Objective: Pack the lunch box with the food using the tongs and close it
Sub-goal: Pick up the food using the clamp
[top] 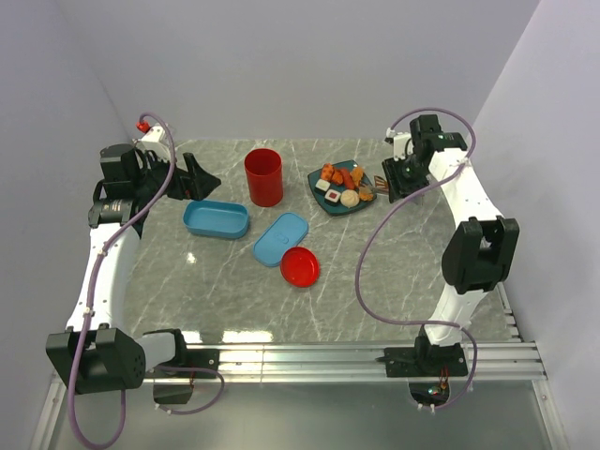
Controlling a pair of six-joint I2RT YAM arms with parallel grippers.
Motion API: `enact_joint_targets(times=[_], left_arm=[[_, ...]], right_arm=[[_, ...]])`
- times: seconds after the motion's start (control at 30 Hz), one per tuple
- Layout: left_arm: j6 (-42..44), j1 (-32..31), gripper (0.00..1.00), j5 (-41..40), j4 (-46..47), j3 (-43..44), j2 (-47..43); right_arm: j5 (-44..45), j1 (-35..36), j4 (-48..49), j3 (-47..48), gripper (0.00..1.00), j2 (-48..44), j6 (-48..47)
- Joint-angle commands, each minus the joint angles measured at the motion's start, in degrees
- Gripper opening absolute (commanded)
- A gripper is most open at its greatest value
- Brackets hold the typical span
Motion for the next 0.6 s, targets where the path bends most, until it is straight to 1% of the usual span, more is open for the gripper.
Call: enact_joint_targets(times=[0.0, 0.57], left_arm=[[1.1, 0.1, 0.99, 0.8, 1.1, -0.4, -1.1], [0.7, 0.2, 0.99, 1.0, 2.0, -0.6, 0.1]], right_arm=[[-0.4, -0.3, -0.6, 2.2, 0.54, 0.9, 1.0], [-1.8, -0.3, -1.4, 2.4, 0.55, 2.1, 1.3]])
